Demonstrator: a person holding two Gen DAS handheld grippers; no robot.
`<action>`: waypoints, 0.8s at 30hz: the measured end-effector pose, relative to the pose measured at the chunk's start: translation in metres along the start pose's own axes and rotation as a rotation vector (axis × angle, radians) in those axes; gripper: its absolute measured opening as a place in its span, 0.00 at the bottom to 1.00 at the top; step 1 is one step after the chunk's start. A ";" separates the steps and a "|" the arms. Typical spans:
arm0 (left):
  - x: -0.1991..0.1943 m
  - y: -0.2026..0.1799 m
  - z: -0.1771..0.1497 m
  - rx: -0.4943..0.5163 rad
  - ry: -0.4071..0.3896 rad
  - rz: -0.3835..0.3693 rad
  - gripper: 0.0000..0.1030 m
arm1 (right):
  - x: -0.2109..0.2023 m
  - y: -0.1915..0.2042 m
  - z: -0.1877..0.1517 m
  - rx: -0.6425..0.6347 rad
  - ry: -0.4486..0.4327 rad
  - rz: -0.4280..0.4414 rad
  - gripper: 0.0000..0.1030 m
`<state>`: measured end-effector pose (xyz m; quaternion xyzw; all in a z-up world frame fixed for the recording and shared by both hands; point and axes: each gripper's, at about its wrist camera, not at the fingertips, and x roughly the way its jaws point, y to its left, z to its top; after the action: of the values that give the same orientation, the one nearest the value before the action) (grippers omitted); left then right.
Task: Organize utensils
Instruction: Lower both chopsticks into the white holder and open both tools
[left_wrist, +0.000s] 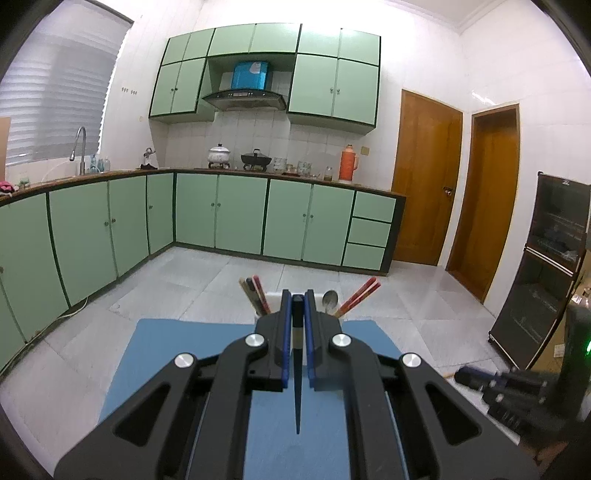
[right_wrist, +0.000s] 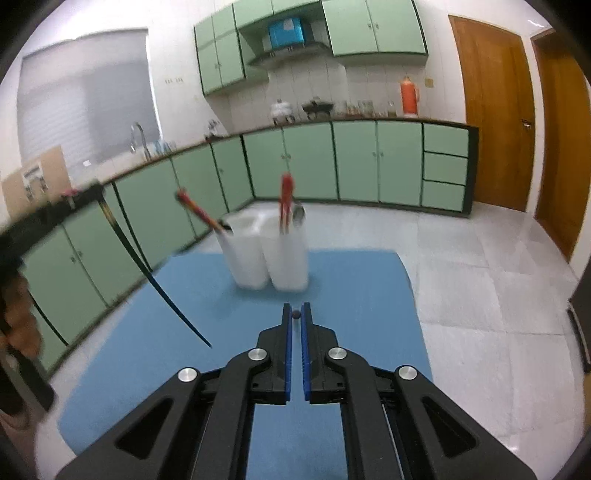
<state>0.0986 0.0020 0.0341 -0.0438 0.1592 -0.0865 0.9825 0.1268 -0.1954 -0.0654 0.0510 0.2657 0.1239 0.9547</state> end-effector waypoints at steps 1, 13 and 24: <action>0.001 -0.001 0.003 0.002 -0.004 -0.002 0.05 | -0.002 -0.001 0.009 0.002 -0.012 0.016 0.04; 0.005 -0.001 0.033 -0.002 -0.059 -0.017 0.05 | -0.004 0.023 0.057 -0.080 -0.060 0.096 0.04; 0.004 -0.010 0.084 0.012 -0.185 -0.029 0.05 | -0.027 0.044 0.120 -0.145 -0.196 0.134 0.04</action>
<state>0.1273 -0.0034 0.1134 -0.0478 0.0667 -0.0974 0.9919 0.1579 -0.1640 0.0578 0.0115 0.1577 0.2007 0.9668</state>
